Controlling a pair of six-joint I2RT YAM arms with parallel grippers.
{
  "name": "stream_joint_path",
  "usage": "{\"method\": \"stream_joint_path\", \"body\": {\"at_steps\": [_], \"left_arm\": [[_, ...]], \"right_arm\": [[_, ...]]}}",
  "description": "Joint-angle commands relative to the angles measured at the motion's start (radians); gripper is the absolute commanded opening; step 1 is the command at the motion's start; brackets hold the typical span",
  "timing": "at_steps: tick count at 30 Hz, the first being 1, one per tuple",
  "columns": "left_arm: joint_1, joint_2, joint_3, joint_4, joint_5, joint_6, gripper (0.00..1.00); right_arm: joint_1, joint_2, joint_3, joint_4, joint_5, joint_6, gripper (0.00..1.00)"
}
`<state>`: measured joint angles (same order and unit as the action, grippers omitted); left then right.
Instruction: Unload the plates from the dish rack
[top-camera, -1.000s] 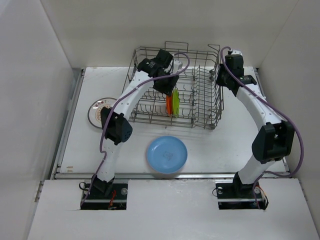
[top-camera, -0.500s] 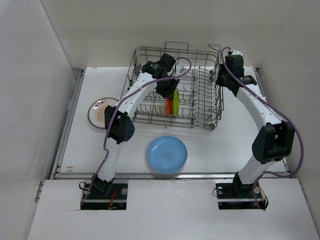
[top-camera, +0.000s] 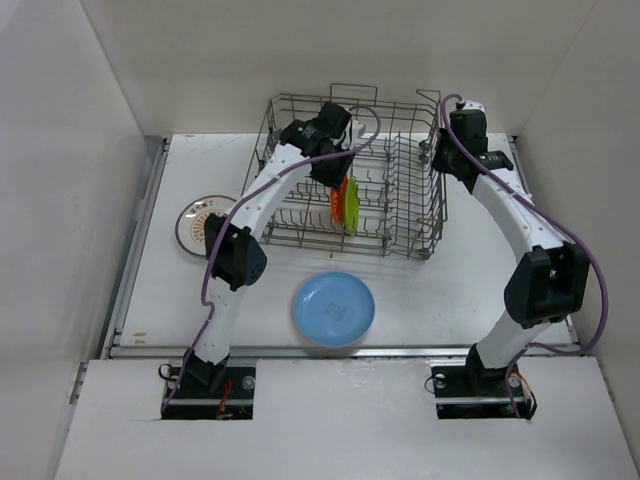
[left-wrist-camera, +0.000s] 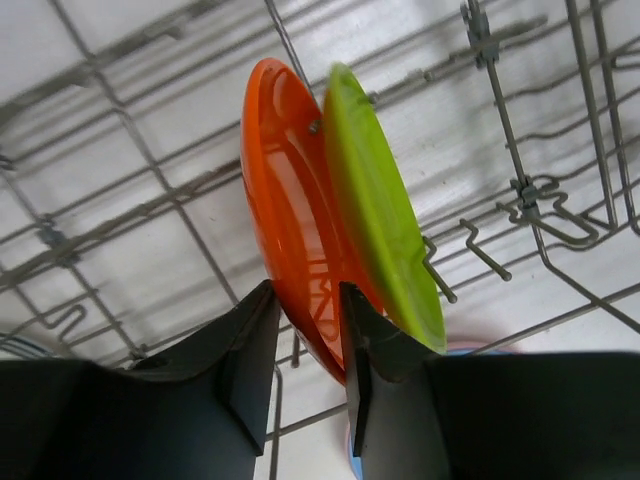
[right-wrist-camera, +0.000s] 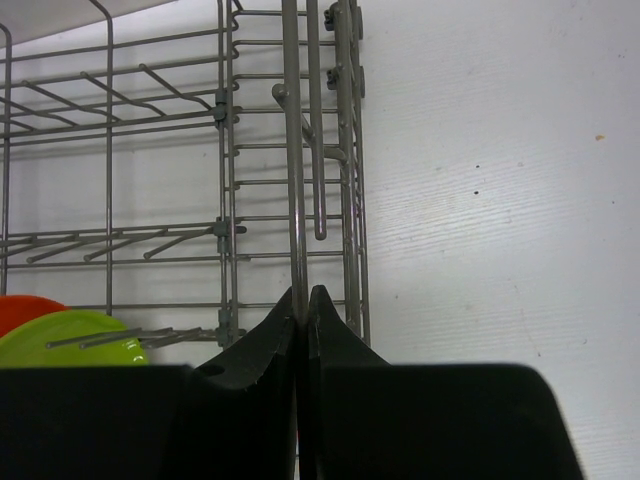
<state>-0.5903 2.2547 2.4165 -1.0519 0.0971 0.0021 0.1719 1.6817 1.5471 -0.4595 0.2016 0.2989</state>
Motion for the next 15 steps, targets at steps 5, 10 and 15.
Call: {"method": "stream_joint_path", "body": {"at_steps": [5, 10, 15], "left_arm": [[0.009, -0.265, 0.023, 0.122, -0.17, 0.055, 0.0], [0.009, -0.274, 0.023, 0.124, -0.218, 0.102, 0.0], [0.043, -0.297, -0.025, 0.124, -0.115, 0.102, 0.0]], "right_arm": [[0.014, -0.031, -0.018, 0.015, 0.044, -0.018, 0.0], [0.014, -0.031, -0.009, 0.015, 0.044, -0.018, 0.0], [0.014, -0.031, -0.008, 0.015, 0.044, -0.018, 0.0]]}}
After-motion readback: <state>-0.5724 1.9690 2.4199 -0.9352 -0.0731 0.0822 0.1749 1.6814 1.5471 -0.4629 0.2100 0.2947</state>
